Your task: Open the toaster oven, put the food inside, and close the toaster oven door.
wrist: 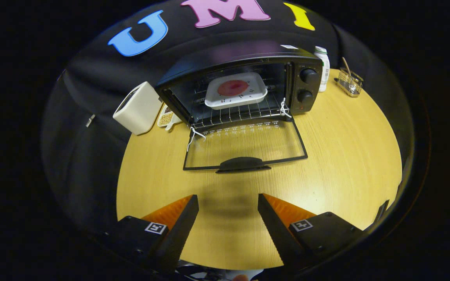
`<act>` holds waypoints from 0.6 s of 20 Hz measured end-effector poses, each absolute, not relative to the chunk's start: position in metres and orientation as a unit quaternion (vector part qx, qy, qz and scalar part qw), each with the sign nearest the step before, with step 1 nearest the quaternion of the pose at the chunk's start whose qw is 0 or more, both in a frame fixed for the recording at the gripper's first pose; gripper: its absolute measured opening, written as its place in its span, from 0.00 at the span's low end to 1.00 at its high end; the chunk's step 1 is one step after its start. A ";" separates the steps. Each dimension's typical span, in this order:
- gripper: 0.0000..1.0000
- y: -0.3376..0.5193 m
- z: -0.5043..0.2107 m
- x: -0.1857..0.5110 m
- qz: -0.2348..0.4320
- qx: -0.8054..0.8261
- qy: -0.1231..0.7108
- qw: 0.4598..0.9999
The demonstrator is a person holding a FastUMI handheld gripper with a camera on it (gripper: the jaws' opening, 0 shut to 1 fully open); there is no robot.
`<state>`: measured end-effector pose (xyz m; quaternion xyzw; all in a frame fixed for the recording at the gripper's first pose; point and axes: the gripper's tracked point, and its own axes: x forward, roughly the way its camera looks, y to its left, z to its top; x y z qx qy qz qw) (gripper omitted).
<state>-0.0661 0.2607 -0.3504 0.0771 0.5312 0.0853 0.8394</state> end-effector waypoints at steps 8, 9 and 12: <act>0.99 0.265 -0.423 -0.056 0.044 0.021 0.543 0.838; 0.99 0.263 -0.430 -0.052 0.036 0.014 0.542 0.839; 0.99 0.259 -0.442 -0.043 0.014 0.012 0.547 0.837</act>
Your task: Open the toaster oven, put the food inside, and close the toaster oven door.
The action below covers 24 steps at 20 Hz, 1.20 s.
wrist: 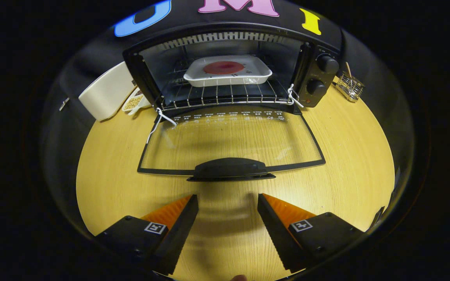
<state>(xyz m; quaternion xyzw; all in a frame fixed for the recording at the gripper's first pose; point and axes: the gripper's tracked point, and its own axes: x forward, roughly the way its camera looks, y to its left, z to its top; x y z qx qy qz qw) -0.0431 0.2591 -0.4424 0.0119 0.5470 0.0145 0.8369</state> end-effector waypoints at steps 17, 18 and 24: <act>0.99 0.259 -0.435 -0.027 0.008 -0.013 0.534 0.846; 0.99 0.259 -0.431 -0.027 0.010 -0.011 0.530 0.848; 0.99 0.258 -0.407 -0.026 0.021 0.004 0.504 0.863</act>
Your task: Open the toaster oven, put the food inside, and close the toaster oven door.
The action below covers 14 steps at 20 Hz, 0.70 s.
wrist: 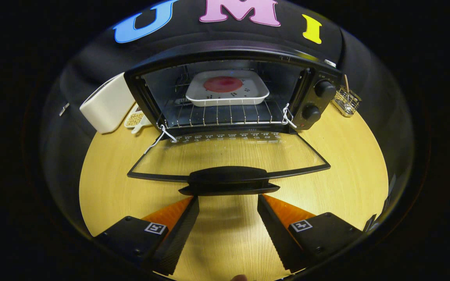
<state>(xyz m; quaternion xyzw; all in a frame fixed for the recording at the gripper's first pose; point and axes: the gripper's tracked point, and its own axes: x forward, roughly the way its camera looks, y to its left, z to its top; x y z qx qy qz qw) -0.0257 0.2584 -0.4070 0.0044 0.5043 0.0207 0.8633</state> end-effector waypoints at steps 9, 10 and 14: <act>0.99 0.261 -0.345 -0.002 0.038 0.028 0.430 0.902; 0.99 0.262 -0.334 0.003 0.042 0.029 0.416 0.908; 0.99 0.257 -0.302 0.010 0.052 0.033 0.375 0.925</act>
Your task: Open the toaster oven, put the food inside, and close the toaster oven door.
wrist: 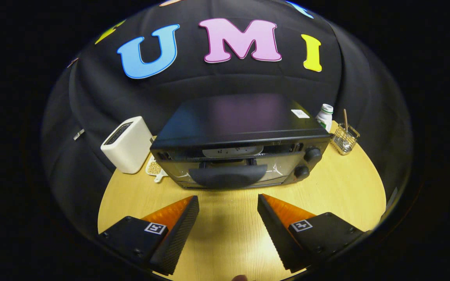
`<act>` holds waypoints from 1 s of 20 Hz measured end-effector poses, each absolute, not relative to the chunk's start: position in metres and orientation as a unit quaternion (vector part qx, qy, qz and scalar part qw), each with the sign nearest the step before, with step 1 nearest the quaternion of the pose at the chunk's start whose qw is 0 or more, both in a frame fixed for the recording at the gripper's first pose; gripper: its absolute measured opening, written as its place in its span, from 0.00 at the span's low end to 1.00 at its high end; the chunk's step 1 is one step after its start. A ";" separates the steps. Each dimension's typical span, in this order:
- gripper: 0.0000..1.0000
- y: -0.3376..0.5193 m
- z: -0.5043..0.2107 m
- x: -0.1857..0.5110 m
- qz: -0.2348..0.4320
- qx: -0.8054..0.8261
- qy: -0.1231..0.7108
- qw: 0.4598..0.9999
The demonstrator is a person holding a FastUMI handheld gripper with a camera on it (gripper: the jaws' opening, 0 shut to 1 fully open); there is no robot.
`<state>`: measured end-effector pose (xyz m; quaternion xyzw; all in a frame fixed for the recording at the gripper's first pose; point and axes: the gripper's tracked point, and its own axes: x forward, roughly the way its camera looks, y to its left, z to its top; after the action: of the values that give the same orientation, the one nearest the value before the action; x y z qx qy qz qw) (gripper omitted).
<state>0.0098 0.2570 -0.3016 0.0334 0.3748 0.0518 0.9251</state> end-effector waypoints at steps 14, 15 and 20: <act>0.99 0.154 -0.162 -0.020 0.073 -0.019 0.212 0.974; 0.99 0.142 -0.151 -0.026 0.068 -0.014 0.202 0.977; 0.98 0.076 -0.095 -0.041 0.029 -0.003 0.148 0.989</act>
<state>-0.0407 0.0762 -0.0953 -0.0033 0.1476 0.0293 0.9886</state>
